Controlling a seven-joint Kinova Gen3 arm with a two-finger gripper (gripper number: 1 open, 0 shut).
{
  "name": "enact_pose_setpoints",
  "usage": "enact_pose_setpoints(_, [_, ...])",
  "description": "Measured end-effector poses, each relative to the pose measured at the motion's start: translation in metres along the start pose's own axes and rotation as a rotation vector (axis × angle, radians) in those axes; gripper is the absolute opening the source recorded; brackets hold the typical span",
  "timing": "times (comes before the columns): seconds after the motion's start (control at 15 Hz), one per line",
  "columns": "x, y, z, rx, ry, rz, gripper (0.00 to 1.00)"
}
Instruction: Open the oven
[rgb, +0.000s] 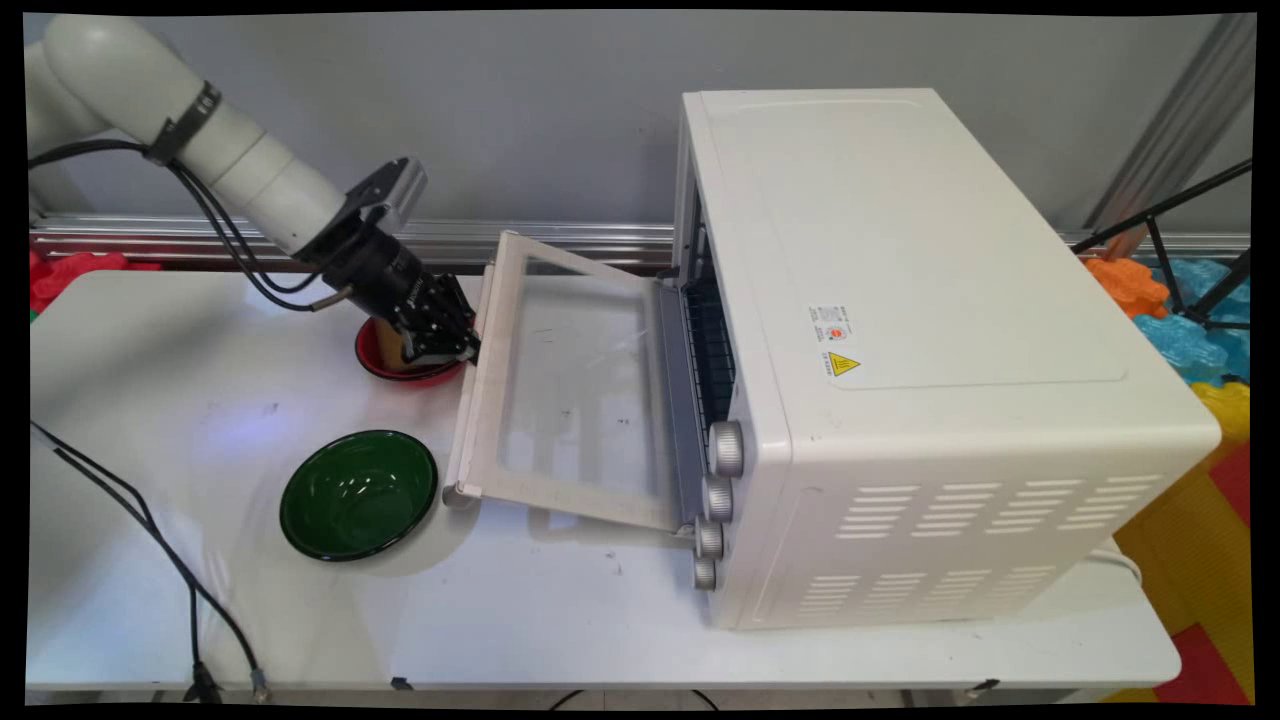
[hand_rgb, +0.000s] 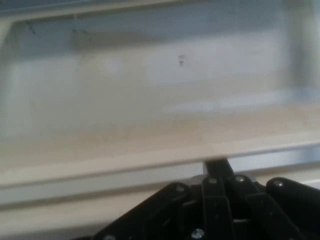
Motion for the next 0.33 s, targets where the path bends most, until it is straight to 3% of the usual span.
enact_pose_setpoints(0.33, [-0.003, 0.001, -0.024, 0.004, 0.025, -0.048, 0.0])
